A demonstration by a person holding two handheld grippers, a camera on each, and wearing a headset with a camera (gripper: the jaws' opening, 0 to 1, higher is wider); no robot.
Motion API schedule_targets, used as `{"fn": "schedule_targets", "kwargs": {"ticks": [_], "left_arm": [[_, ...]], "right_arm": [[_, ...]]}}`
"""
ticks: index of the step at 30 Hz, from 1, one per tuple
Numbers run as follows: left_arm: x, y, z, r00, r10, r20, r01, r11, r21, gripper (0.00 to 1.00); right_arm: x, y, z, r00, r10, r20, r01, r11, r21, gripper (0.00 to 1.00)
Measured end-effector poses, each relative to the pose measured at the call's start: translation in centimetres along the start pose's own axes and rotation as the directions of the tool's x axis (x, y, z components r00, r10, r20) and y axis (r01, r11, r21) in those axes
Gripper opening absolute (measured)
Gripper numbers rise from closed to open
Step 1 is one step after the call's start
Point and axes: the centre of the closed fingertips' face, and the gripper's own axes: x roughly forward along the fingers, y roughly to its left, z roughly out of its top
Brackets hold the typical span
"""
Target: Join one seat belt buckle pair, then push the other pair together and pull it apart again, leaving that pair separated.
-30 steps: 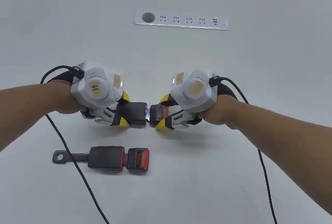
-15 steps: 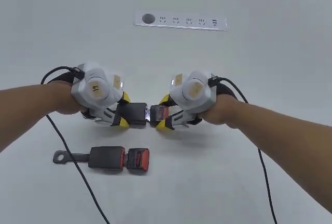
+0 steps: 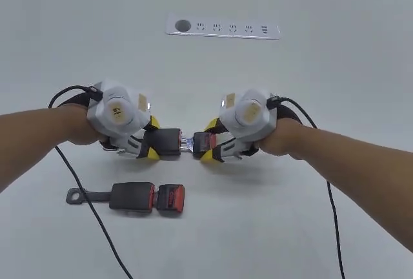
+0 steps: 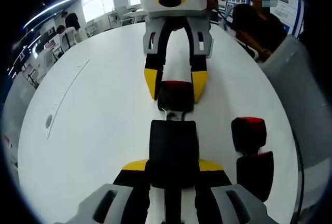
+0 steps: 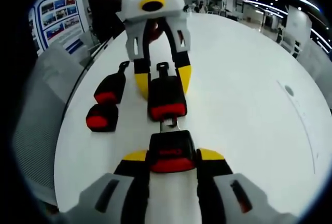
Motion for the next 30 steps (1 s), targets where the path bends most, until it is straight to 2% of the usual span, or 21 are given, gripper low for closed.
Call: {"fn": "schedule_targets", "kwargs": {"ticks": [14, 30], "left_arm": [[0.1, 0.0, 0.0, 1.0, -0.001, -0.007, 0.001, 1.0, -0.005, 0.34], [0.0, 0.0, 0.0, 1.0, -0.001, -0.004, 0.001, 1.0, -0.013, 0.34]], "right_arm": [[-1.9, -0.2, -2.2, 1.0, 0.006, -0.005, -0.006, 1.0, 0.002, 0.35], [-5.2, -0.2, -6.1, 0.9996, -0.022, -0.02, 0.023, 0.999, 0.039, 0.35]]}}
